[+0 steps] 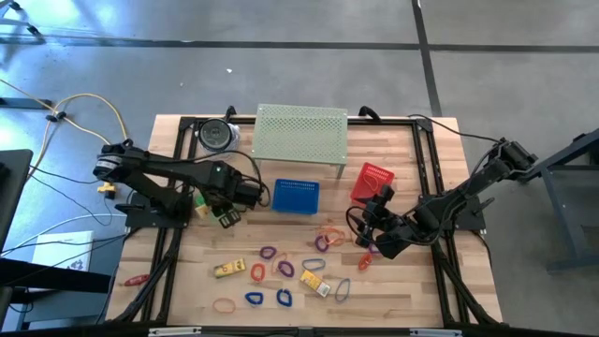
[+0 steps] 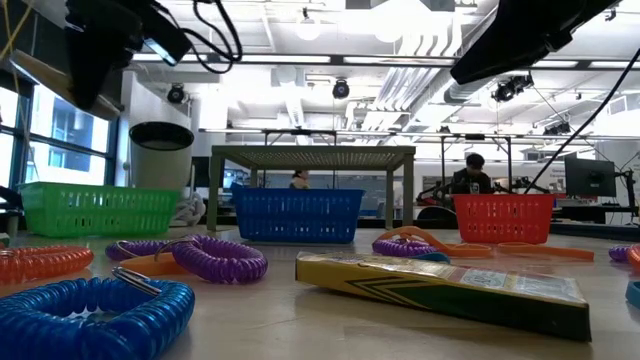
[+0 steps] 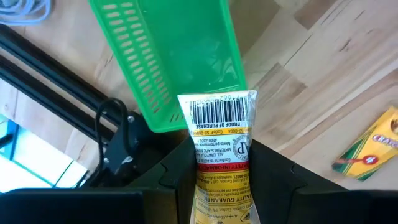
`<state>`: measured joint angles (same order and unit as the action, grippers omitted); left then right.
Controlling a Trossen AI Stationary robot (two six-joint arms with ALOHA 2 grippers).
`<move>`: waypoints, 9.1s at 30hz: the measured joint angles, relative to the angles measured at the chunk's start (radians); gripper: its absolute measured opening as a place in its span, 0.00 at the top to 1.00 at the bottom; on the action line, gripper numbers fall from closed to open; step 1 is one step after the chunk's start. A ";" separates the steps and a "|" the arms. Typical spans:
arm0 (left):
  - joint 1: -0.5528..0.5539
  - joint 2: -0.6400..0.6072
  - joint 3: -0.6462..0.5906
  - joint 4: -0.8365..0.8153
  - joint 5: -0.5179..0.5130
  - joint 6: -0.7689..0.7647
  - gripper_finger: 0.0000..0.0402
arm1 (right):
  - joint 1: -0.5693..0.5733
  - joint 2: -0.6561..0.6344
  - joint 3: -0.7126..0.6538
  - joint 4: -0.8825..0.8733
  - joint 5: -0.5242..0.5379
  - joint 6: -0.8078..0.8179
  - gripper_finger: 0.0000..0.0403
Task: Pick & Place Office Desk Supplies
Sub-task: Put the crayon box into the green bin, then put the orange rubber band into the red bin
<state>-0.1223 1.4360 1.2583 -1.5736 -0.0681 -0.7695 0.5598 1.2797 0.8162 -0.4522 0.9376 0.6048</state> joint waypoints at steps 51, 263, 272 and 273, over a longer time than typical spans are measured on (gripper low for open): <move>0.259 -0.378 -0.116 0.138 -0.235 0.117 0.70 | 0.000 0.000 0.000 -0.004 -0.032 0.023 0.48; -0.488 0.050 -0.427 1.574 -0.618 0.120 0.42 | -0.111 0.370 0.000 0.338 -0.277 -0.351 0.99; -0.488 0.050 -0.427 1.574 -0.618 0.127 0.42 | -0.122 0.370 -0.001 0.307 -0.262 -0.337 0.99; -0.488 0.050 -0.427 1.574 -0.618 0.127 0.42 | -0.122 0.369 -0.001 0.309 -0.244 -0.334 0.99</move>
<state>-0.6106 1.4860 0.8310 0.0004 -0.6857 -0.6422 0.4381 1.6491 0.8154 -0.1430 0.6938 0.2708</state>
